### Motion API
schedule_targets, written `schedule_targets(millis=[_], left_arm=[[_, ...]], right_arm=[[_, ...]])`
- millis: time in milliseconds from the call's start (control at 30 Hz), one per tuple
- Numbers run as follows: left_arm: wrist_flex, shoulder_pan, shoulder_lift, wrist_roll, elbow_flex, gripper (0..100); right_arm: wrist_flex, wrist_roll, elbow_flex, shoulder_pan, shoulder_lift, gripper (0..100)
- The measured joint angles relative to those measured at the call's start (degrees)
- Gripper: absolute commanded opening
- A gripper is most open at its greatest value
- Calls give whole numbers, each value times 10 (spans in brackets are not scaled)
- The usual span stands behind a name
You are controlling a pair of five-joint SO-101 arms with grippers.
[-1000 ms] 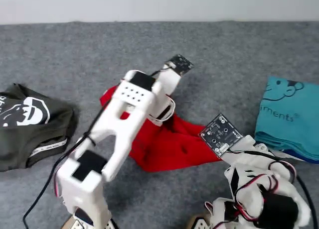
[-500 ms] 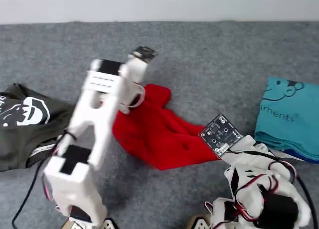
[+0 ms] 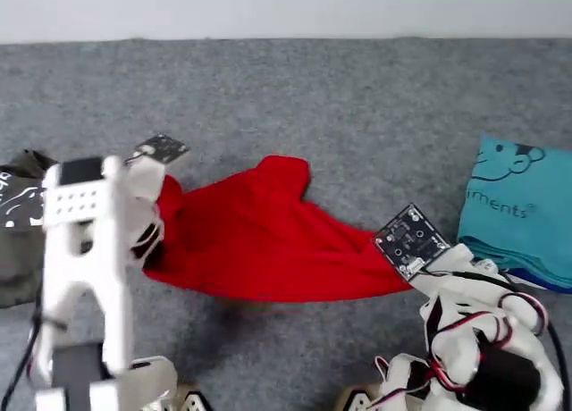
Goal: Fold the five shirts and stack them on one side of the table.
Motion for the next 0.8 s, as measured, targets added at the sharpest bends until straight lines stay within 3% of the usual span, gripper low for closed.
schedule_targets(millis=[233, 433, 567, 800], left_arm=[[10, 25, -183, -3, 7, 224], [2, 87, -205, 58, 10, 223], [-42, 140, -164, 105, 11, 222], [-126, 238, 21, 150, -2, 222]], right_arm=[[0, 4, 0, 0, 0, 9], [0, 4, 0, 0, 0, 9], [0, 4, 0, 0, 0, 9], [0, 4, 0, 0, 0, 9]])
